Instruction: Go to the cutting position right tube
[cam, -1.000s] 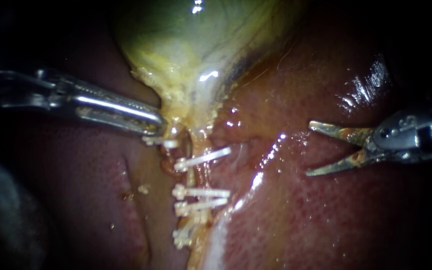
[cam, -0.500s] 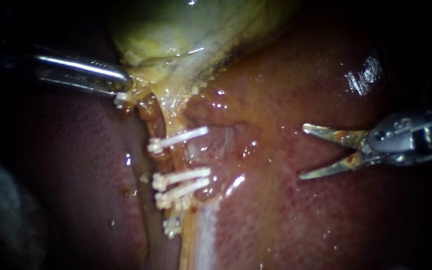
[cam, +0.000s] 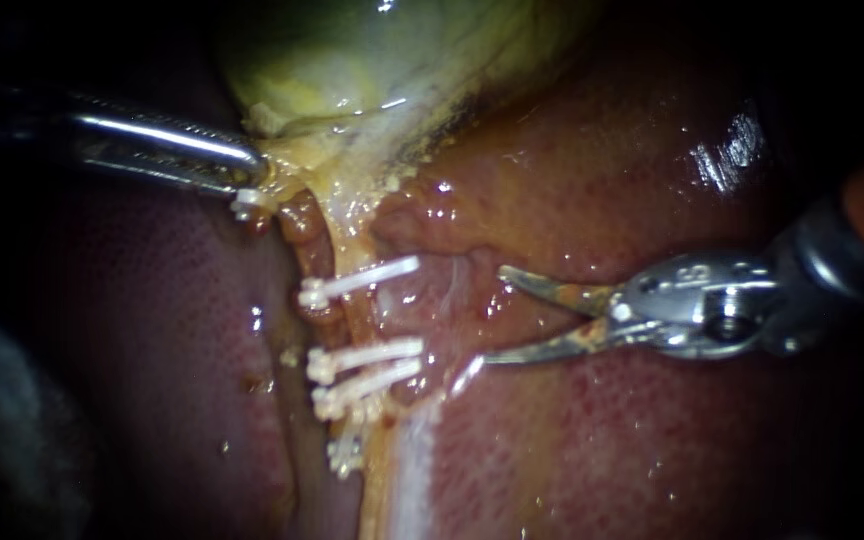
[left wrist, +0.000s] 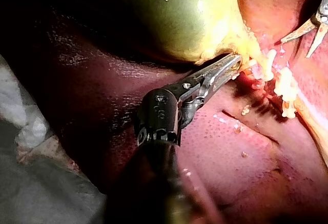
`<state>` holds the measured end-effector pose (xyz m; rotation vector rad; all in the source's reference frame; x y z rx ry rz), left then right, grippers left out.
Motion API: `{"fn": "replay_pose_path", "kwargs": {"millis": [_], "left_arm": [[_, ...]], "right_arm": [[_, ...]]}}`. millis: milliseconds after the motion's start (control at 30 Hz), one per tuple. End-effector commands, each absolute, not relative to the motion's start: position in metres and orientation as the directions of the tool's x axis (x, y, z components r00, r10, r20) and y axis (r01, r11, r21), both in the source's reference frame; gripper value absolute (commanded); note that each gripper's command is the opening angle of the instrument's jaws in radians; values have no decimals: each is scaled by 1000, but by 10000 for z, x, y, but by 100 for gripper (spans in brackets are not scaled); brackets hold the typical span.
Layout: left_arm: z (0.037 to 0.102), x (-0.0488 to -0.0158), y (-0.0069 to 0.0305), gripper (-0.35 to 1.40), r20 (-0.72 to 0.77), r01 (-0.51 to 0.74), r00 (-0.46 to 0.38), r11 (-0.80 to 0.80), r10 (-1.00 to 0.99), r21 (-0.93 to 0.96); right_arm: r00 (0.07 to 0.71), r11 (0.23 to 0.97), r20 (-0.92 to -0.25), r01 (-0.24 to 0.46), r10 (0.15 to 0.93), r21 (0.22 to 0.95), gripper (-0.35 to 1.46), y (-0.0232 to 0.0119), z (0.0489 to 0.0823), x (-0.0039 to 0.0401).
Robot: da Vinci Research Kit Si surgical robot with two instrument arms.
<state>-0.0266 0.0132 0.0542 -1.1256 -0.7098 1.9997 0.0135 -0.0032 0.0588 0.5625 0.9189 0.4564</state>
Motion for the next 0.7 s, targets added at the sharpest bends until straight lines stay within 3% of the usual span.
{"fn": "replay_pose_path", "kwargs": {"millis": [33, 400, 700], "left_arm": [[542, -266, 132, -35, -479, -319, -358, -587, 802, -744], [542, -267, 131, -35, -479, -319, -358, -587, 802, -744], [542, -267, 131, -35, -479, -319, -358, -587, 802, -744]], "right_arm": [[528, 764, -609, -124, 591, 633, 137, -33, 592, 140], [493, 727, -608, -78, 623, 682, 137, -33, 630, 176], [436, 722, -663, 42, 608, 691, 132, -34, 631, 201]]}}
